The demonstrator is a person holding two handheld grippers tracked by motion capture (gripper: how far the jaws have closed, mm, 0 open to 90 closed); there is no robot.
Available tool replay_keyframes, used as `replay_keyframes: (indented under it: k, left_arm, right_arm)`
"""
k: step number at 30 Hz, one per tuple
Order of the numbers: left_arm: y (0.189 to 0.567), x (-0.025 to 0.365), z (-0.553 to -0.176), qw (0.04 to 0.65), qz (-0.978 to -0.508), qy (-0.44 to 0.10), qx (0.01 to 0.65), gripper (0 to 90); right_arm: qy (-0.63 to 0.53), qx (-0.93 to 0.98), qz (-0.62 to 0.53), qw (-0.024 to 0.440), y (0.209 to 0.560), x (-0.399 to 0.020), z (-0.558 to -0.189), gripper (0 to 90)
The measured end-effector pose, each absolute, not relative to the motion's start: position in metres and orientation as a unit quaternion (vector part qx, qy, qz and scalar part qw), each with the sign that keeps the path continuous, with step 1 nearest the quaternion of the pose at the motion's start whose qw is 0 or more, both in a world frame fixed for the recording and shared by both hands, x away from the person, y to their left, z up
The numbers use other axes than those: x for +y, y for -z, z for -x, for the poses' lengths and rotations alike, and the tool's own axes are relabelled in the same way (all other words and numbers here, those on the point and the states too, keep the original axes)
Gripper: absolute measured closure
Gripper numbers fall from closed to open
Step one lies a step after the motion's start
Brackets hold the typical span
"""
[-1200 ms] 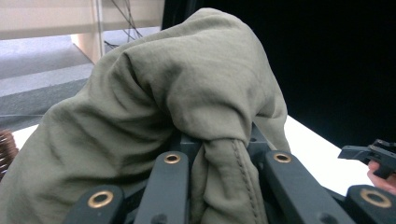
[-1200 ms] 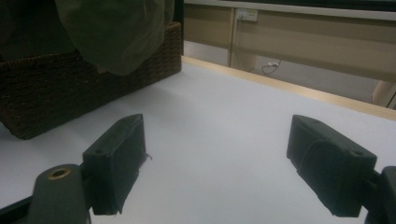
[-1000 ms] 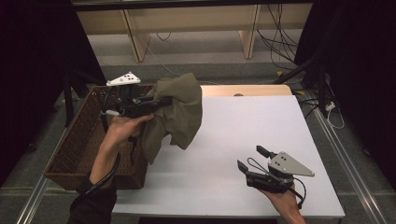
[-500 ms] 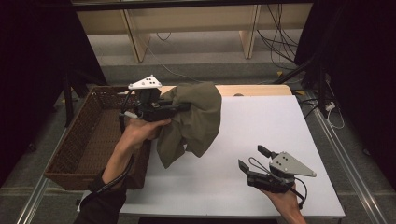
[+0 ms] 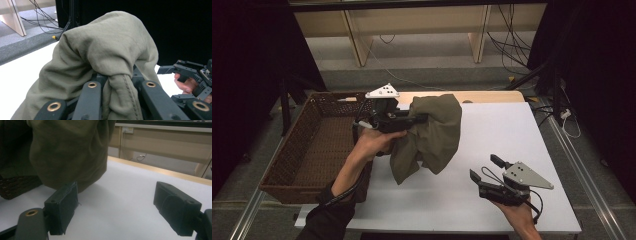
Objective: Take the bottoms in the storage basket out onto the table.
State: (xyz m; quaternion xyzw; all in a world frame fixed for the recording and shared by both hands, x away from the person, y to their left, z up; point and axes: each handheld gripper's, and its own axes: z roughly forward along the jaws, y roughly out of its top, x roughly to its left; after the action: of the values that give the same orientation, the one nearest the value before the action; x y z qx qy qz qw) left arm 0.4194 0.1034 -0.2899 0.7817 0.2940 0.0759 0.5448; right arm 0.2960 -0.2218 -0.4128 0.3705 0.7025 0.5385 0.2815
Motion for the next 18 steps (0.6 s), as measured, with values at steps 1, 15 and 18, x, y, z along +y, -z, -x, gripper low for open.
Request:
replay_keyframes:
  k: [1, 15, 18]
  left_arm:
    - [0.290, 0.102, -0.419, 0.546, -0.781, -0.075, 0.293, 77.4]
    - [0.300, 0.088, -0.424, 0.549, -0.779, -0.051, 0.297, 77.4]
    - [0.302, 0.085, -0.425, 0.549, -0.780, -0.051, 0.298, 77.3]
  right_arm:
    - [-0.538, 0.702, -0.372, 0.282, 0.413, -0.223, -0.296, 20.7]
    - [-0.537, 0.700, -0.375, 0.283, 0.412, -0.225, -0.296, 20.7]
    - [-0.538, 0.700, -0.375, 0.283, 0.412, -0.225, -0.297, 20.7]
